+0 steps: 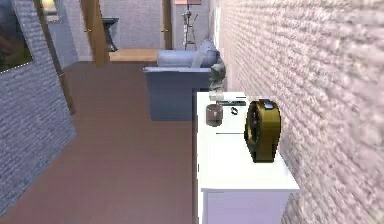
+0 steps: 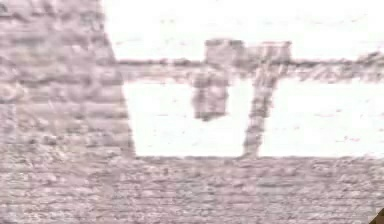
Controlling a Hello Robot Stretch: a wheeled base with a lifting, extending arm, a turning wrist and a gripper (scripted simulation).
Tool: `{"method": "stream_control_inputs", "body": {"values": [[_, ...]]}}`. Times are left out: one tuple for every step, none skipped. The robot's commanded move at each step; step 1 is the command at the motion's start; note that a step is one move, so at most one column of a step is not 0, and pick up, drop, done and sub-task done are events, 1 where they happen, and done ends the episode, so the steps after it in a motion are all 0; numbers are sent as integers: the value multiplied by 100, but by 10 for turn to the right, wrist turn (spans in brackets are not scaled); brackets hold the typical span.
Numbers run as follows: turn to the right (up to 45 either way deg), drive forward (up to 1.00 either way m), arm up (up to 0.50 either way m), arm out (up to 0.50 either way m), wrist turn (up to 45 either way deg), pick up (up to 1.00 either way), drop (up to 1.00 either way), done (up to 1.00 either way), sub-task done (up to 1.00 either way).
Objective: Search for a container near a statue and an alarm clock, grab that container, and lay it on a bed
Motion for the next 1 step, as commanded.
{"method": "stream_control_inputs", "body": {"values": [[-270,0,0,0,0,0,0,0,0]]}}
